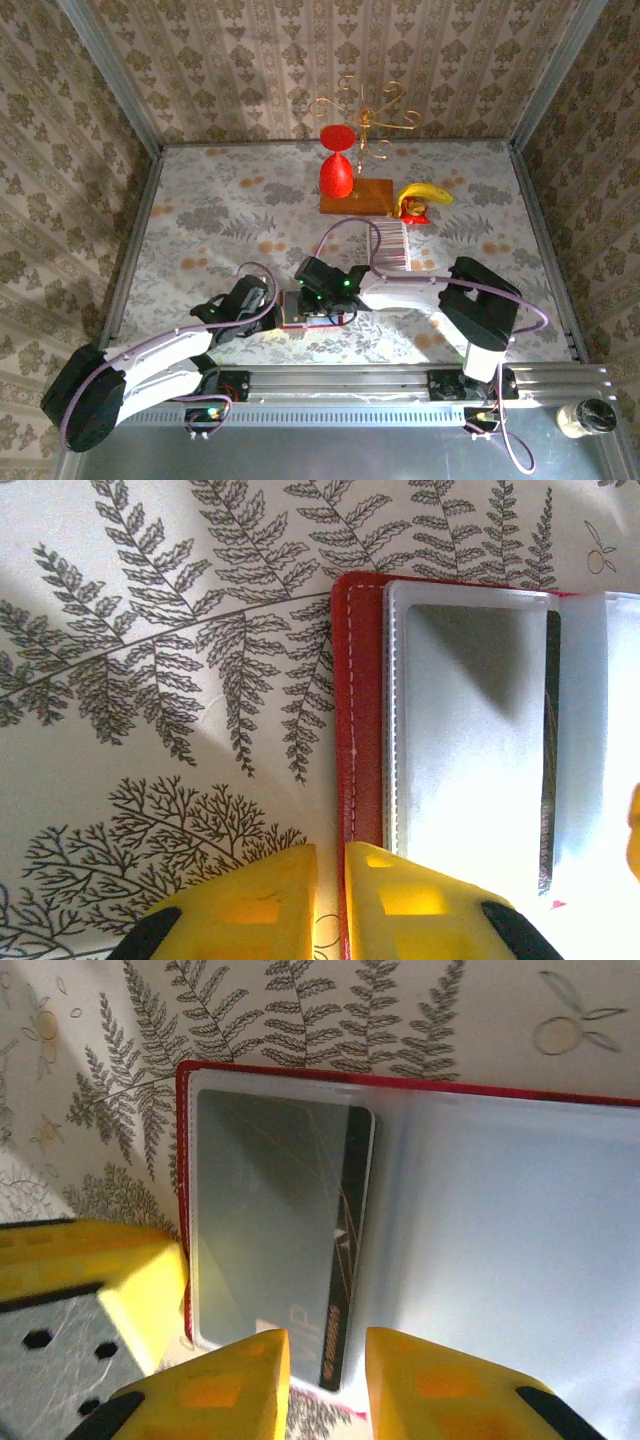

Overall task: Put the credit cards into the card holder
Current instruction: Insert the credit card into the card slot, then flip over the card slot in the card holder.

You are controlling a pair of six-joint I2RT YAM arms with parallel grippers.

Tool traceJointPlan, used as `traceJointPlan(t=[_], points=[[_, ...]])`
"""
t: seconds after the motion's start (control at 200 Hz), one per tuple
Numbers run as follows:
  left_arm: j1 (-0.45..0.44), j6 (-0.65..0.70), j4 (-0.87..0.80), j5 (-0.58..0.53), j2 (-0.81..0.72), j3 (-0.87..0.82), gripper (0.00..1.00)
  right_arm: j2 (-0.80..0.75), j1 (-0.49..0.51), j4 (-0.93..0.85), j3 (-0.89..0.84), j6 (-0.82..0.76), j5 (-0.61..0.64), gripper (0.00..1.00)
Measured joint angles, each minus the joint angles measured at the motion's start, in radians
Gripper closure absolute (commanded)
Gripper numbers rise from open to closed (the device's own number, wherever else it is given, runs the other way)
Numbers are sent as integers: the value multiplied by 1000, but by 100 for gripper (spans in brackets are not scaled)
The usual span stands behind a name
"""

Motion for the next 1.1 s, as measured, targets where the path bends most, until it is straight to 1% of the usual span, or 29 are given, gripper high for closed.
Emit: traceJointPlan(t=[0.06, 0.23, 0.4, 0.655, 0.905, 1.1], points=[[-2, 0, 0, 0, -3, 0, 83, -36, 0, -10, -19, -6, 10, 67], [-3, 0, -1, 1, -4, -2, 83, -101, 0, -24, -79, -9, 31, 62], [-3, -1, -1, 1, -4, -2, 83, -102, 0, -41, -104, -5, 36, 61], [-3, -3, -1, 1, -4, -2, 83, -62, 0, -48, -103, 6, 38, 54], [-3, -3, -1, 1, -4, -2, 83, -16, 8, -40, -68, 12, 42, 52], [-3, -3, 0, 1, -2, -2, 83, 1, 11, 34, -64, 33, 27, 51]])
